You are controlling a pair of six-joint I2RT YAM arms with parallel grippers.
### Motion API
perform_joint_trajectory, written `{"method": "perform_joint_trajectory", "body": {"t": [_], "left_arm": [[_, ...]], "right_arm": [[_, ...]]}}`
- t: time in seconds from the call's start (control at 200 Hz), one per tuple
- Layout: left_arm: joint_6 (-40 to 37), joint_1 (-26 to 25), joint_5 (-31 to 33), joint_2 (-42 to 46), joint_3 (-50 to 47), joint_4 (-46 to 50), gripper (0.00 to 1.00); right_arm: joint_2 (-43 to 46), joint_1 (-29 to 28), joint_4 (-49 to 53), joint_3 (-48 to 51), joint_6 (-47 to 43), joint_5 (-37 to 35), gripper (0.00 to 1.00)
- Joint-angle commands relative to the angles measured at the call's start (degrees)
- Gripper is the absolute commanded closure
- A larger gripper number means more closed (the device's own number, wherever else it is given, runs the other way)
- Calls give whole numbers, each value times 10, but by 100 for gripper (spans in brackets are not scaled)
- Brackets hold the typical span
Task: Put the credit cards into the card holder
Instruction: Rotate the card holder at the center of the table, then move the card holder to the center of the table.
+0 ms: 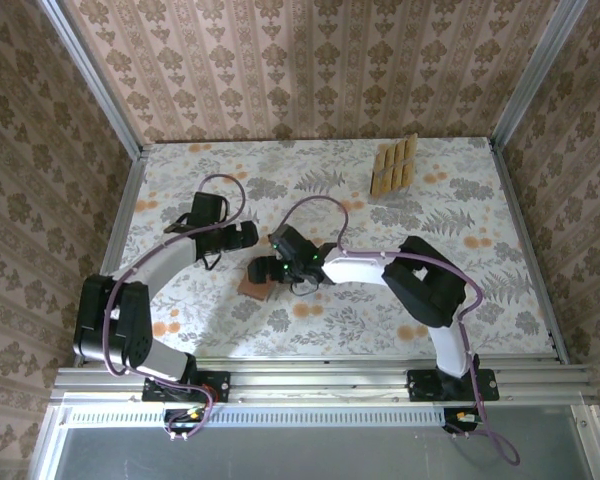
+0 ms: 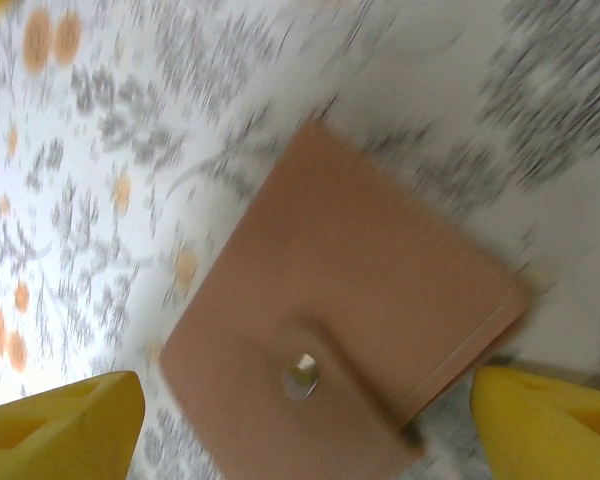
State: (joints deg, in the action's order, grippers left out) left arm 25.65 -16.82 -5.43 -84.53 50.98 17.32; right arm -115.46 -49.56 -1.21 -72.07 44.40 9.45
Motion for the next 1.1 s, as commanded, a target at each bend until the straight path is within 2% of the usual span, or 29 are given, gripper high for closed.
{"method": "perform_joint_trajectory", "body": {"t": [0.0, 0.415, 0.605, 0.63, 0.94, 1.095], "left_arm": [[-1, -1, -30, -6, -9, -8, 0], [58, -63, -54, 7, -114, -89, 0], [92, -89, -54, 23, -142, -106, 0], [99, -109, -54, 27, -146, -110, 0], [213, -188, -52, 65, -195, -179, 0], [267, -229, -48, 67, -204, -238, 0]], "right_arm": [[7, 25, -6, -4, 4, -1, 14], [182, 89, 27, 156, -25, -10, 13], [202, 101, 39, 185, -31, -3, 13], [203, 102, 41, 187, -32, 0, 13], [219, 115, 46, 205, -34, 17, 15], [232, 122, 45, 214, -29, 26, 20]]}}
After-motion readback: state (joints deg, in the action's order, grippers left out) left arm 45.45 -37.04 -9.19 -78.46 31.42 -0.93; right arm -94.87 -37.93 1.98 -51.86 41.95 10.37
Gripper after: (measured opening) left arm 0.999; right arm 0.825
